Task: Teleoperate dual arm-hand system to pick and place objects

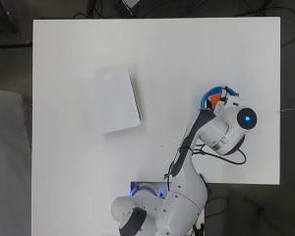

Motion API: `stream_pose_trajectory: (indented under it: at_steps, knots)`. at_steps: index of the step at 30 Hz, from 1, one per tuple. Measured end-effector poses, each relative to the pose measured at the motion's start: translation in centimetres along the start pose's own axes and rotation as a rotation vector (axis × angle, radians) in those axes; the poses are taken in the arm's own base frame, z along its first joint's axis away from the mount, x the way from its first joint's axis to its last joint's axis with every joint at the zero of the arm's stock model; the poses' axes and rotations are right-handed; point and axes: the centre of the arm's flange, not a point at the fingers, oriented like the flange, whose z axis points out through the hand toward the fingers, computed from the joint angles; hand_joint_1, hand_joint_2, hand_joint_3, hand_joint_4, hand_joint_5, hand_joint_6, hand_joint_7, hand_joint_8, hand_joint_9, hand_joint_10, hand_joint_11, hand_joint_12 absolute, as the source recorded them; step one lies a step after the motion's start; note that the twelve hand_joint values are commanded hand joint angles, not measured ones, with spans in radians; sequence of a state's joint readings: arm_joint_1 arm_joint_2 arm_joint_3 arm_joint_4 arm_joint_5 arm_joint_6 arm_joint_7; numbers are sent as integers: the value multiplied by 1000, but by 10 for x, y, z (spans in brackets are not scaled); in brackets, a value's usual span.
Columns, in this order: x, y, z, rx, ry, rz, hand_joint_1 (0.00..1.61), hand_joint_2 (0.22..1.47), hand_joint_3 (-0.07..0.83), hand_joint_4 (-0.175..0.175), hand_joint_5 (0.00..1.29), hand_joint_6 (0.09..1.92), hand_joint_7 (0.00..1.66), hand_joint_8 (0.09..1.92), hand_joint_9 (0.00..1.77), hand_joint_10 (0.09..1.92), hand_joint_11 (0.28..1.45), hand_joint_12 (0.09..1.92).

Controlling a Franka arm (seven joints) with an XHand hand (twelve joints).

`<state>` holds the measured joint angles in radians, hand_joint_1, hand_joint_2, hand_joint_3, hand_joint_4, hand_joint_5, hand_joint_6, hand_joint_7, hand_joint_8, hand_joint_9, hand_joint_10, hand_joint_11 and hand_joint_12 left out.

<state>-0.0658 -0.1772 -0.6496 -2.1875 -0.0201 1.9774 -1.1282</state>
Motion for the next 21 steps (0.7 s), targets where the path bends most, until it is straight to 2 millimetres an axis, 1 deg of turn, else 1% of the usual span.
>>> stream_pose_trajectory:
  at_steps: [3, 6, 9, 11, 12, 13, 14, 15, 16, 17, 18, 19, 20, 21]
  knots:
    - [26, 3, -19, -30, 5, -122, 1473, 1108, -1, -130, 592, 87, 829, 1053, 1023, 1150, 614, 877]
    - [49, 10, -27, -44, -5, -189, 1474, 1101, -1, -139, 586, 87, 844, 1031, 1034, 1130, 613, 870]
    - [53, 23, -24, -43, -16, -188, 1474, 1099, 0, -136, 600, 87, 840, 1042, 1043, 1105, 624, 762]
    - [44, 31, -22, -47, -38, -173, 1473, 1103, 1, -133, 609, 87, 826, 1070, 1037, 1102, 642, 626]
    - [38, 34, -22, -53, -46, -164, 1412, 1128, 4, -132, 611, 87, 834, 1122, 1034, 889, 658, 531]
    - [29, 38, -23, -57, -49, -155, 1363, 1151, 3, -129, 616, 87, 839, 1165, 1064, 636, 680, 441]
    - [20, 42, -23, -59, -47, -144, 1333, 1168, 1, -125, 621, 87, 838, 1195, 1104, 420, 701, 348]
    - [8, 46, -20, -56, -42, -124, 1157, 1183, 1, -117, 624, 87, 849, 927, 1122, 267, 709, 262]
    - [-1, 48, -17, -52, -40, -108, 1015, 1196, 1, -107, 626, 87, 893, 617, 1133, 162, 720, 185]
    - [-9, 48, -15, -50, -39, -97, 928, 1205, 1, -99, 633, 87, 942, 372, 1141, 95, 734, 125]
    - [-16, 46, -11, -43, -41, -88, 883, 1211, 1, -90, 644, 87, 981, 209, 1149, 87, 747, 87]
    - [-20, 42, -5, -32, -43, -84, 863, 1215, 0, -84, 654, 87, 1005, 118, 1161, 87, 768, 87]
    - [-23, 37, 3, -20, -46, -83, 1021, 1183, 29, -86, 665, 87, 959, 487, 1182, 87, 794, 87]
    - [-26, 33, 12, -3, -50, -79, 1146, 1179, 29, -87, 673, 87, 901, 822, 1199, 87, 814, 87]
